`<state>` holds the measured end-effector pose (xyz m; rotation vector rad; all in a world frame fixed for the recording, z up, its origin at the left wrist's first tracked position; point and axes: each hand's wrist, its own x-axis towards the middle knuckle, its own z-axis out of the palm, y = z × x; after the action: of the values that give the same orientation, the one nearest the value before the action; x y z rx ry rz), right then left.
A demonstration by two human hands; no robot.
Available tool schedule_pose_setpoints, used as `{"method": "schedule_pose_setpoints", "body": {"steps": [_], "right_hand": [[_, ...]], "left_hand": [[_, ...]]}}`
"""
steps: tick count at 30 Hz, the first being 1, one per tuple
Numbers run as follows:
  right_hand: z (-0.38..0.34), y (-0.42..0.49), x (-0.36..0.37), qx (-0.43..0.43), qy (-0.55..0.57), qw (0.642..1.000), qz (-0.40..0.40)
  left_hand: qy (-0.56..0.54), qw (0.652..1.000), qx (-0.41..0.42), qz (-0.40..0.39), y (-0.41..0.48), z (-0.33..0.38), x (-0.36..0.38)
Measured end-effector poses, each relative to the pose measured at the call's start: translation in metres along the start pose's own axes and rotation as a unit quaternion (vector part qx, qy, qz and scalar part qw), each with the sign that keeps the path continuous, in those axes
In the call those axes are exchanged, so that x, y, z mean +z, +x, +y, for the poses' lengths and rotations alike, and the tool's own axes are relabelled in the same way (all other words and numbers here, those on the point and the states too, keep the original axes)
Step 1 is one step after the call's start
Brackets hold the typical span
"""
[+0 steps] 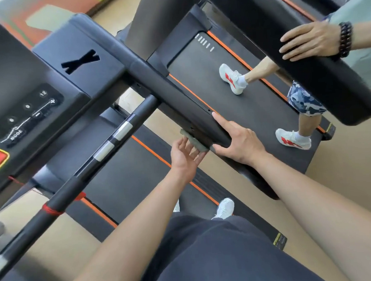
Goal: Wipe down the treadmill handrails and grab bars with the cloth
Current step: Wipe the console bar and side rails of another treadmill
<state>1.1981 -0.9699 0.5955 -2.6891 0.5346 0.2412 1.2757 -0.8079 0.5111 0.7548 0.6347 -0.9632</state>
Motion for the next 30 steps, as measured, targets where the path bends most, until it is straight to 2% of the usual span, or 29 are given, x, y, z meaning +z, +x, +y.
{"method": "schedule_pose_setpoints", "body": {"steps": [6,15,21,30], "right_hand": [[0.0,-0.001,0.001,-0.004,-0.003,1.0,0.004],[0.0,0.0,0.0,0.001,-0.008,1.0,-0.004],[-0.002,0.0,0.0,0.003,-0.009,1.0,-0.006],[0.0,0.0,-0.001,0.004,-0.002,1.0,-0.022]], "left_hand": [[-0.013,0.999,-0.03,0.009,-0.01,-0.014,0.002],[-0.06,0.994,0.079,0.037,0.019,0.063,0.002],[-0.039,0.99,0.122,0.06,0.031,0.077,0.008],[0.016,1.0,0.004,0.007,0.02,0.003,-0.002]]}}
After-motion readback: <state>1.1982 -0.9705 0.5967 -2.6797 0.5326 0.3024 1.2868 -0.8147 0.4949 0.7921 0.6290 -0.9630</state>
